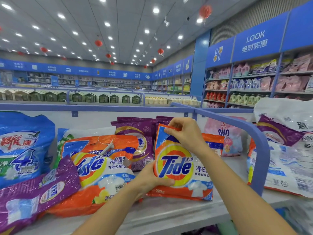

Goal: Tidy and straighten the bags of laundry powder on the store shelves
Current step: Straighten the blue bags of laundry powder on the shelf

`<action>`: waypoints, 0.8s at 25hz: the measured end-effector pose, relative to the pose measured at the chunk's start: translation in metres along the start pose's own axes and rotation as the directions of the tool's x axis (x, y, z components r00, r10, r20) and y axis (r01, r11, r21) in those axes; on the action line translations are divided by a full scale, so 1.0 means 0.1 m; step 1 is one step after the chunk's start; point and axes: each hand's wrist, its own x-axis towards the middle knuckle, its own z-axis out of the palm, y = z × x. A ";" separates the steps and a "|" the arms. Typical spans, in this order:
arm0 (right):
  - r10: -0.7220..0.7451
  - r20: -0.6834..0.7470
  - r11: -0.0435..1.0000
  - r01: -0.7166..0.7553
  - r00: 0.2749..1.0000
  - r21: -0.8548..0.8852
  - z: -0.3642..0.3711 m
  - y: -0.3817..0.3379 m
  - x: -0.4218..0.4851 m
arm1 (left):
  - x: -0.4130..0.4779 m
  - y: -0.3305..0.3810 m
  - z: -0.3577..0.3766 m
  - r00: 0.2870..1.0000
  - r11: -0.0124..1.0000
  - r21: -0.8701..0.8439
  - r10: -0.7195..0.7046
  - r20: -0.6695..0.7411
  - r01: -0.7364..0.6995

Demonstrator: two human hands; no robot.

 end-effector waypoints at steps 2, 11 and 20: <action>0.006 -0.052 1.000 -0.005 0.999 0.010 -0.07 -0.06 0.02 | -0.02 0.08 -0.03 0.999 0.999 0.026 0.025 -0.023 -0.024; -0.107 -0.148 0.984 0.127 0.983 0.128 -0.02 -0.88 0.22 | -0.64 0.49 -0.30 0.951 0.989 -0.039 0.124 -0.284 -0.141; -0.144 -0.277 0.750 0.288 0.950 0.596 0.31 -2.29 -0.24 | -2.45 0.51 -1.43 0.849 0.981 -0.125 0.063 -0.525 -0.150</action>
